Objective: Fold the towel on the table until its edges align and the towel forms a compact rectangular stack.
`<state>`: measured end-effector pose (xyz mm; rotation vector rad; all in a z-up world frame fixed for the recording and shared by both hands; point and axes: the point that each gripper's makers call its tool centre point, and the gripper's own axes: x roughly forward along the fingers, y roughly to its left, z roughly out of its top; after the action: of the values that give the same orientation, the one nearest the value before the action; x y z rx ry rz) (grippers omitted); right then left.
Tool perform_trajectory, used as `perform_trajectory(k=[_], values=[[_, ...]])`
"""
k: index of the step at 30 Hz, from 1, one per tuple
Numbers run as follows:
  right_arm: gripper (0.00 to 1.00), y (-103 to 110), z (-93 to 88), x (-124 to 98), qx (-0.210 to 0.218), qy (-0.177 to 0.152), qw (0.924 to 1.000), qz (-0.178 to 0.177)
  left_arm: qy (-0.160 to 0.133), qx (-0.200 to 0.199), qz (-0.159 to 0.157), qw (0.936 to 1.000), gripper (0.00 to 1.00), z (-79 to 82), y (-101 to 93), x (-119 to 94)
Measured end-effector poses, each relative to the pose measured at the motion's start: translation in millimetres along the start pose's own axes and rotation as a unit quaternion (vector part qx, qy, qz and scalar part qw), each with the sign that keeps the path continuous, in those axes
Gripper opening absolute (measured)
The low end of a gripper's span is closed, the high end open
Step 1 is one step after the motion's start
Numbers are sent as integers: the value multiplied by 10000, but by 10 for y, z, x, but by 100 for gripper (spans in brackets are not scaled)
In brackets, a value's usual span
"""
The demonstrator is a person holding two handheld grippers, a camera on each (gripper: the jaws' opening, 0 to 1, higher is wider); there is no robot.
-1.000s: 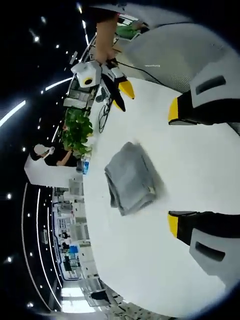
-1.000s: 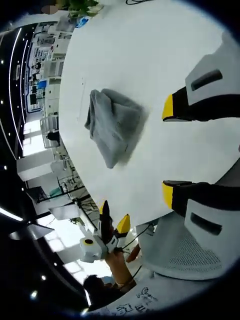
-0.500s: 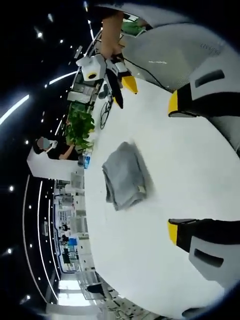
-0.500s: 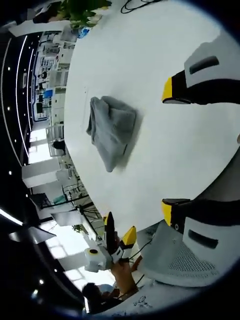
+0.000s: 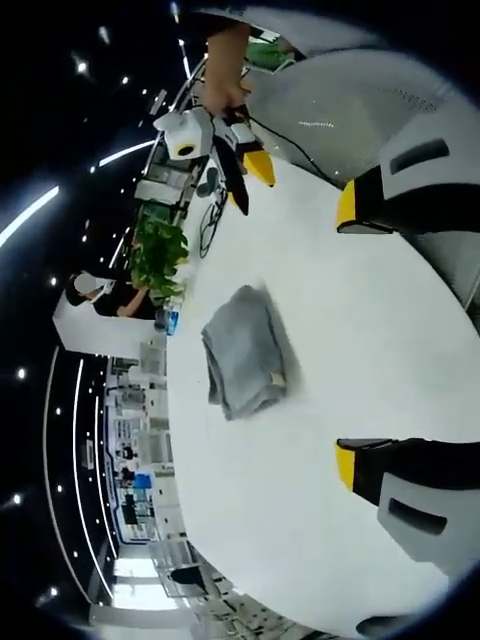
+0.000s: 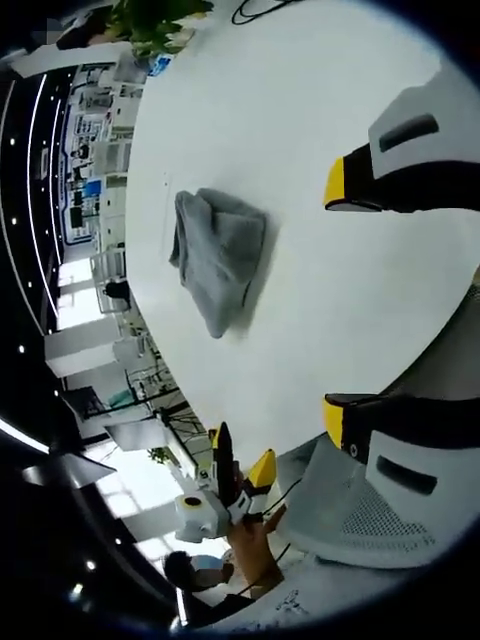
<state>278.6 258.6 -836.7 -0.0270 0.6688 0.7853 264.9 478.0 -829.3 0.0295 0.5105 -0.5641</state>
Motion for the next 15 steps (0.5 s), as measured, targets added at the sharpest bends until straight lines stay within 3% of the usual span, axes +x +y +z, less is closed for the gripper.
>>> perform_trajectory(k=[8, 15], values=[[74, -25, -68, -30, 120, 3, 9999, -46, 109, -32, -87, 9999, 86, -82, -2, 63], [73, -60, -93, -32, 216, 24, 9998, -29, 92, -71, -85, 9999, 86, -61, -1, 81]])
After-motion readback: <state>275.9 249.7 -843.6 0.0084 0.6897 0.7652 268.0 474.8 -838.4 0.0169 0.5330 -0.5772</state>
